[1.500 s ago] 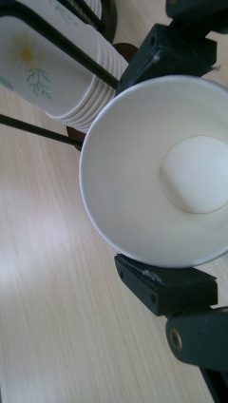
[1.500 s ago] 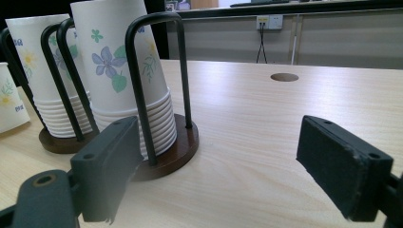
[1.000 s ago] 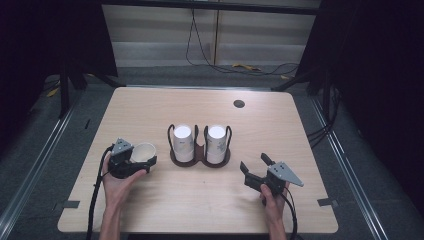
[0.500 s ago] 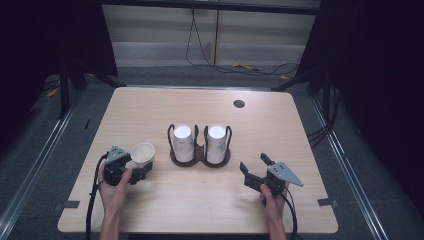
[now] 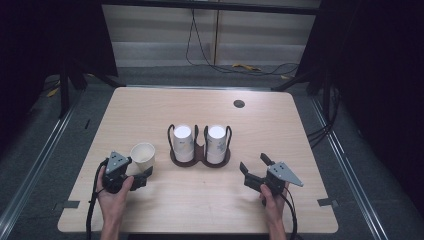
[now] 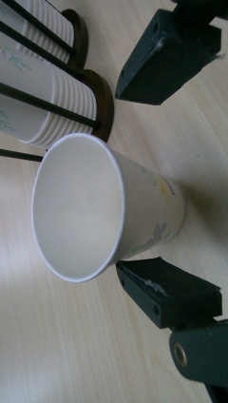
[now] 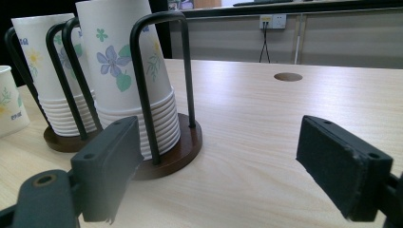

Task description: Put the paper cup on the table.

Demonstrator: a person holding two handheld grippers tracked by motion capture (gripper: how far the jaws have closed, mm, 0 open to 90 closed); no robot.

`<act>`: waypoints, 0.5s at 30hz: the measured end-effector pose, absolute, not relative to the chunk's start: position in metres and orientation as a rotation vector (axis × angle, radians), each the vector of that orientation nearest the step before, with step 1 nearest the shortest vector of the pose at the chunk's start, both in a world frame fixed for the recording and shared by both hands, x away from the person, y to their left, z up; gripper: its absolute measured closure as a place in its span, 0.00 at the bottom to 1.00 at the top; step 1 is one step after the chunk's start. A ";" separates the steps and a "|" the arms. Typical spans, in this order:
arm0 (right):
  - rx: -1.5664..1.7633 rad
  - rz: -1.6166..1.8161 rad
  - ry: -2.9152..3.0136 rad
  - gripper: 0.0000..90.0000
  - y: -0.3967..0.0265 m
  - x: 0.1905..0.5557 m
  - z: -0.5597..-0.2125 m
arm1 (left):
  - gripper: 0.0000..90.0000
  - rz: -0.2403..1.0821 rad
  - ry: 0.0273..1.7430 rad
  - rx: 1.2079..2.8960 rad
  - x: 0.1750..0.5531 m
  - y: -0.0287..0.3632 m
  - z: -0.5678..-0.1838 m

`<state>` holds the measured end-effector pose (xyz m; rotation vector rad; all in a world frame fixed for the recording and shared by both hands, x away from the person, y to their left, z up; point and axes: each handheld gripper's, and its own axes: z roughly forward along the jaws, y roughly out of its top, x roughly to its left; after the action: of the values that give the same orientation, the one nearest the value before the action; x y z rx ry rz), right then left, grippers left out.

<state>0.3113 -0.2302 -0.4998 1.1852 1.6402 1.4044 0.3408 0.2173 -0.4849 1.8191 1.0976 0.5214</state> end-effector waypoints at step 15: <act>1.182 1.403 1.639 0.16 -0.230 0.311 -0.500 | 0.18 0.460 1.008 1.772 0.317 0.205 -0.487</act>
<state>0.3113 -0.2300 -0.4998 1.1821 1.6393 1.4031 0.3170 0.2048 -0.4872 1.7715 1.0083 0.4603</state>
